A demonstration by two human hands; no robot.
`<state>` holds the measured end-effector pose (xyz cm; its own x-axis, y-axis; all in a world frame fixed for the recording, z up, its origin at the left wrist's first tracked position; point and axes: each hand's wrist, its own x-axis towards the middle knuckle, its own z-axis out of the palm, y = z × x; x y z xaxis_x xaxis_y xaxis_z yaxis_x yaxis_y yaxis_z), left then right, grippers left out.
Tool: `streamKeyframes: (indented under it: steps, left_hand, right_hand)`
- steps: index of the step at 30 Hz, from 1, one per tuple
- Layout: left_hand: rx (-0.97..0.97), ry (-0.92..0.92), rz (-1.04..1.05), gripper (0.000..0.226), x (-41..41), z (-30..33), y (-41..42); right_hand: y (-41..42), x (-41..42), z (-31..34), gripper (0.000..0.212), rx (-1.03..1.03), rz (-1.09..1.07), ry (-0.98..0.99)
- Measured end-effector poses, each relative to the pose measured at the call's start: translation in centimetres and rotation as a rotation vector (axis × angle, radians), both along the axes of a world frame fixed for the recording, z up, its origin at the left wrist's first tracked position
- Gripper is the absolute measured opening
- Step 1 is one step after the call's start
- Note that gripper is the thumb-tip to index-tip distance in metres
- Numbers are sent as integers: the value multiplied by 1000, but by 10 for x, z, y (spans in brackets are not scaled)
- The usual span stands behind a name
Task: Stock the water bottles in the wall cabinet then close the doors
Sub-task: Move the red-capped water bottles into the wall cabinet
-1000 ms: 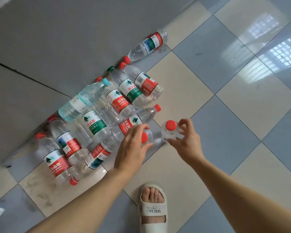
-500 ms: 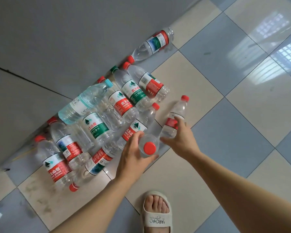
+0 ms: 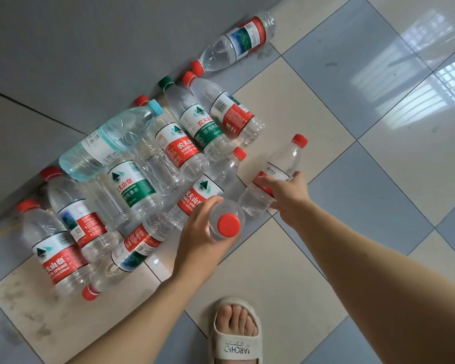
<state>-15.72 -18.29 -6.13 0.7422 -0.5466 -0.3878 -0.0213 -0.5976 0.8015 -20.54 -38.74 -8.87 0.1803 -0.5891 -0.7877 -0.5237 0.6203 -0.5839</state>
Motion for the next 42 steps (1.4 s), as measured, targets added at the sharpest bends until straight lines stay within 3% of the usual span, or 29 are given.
streamKeyframes:
  steps: [3, 8, 13, 16, 20, 26, 30, 34, 39, 42]
  left_hand:
    - [-7, 2, 17, 67, -2, 2, -3]
    - [44, 14, 43, 68, -5, 4, -6]
    - [61, 17, 82, 64, -9, -2, -6]
    - [44, -8, 93, 65, -11, -7, -7]
    - [-7, -13, 161, 67, -18, -15, -9]
    - [-37, 133, 237, 42, -15, -10, -12]
    - [-5, 177, 282, 34, -1, 38, 3]
    - [-16, 167, 254, 32, 37, 115, 20]
    - [-65, 112, 217, 34, 102, 241, 23]
    - [-134, 60, 221, 46, 137, 331, 17]
  right_hand:
    - [10, -15, 10, 72, -144, 54, -107]
    - [30, -39, 28, 69, -457, 363, -55]
    - [38, -63, 25, 66, -448, 377, -24]
    - [36, -72, 14, 69, -322, 351, -75]
    - [27, -71, 4, 54, -221, 363, -174]
    - [37, -55, 13, 42, -170, 335, -180]
    - [52, -45, 61, 39, -178, 376, -192]
    - [60, -25, 135, 53, -210, 483, -204]
    - [58, 41, 271, 68, -264, 630, -345]
    - [50, 90, 363, 54, -319, 694, -396]
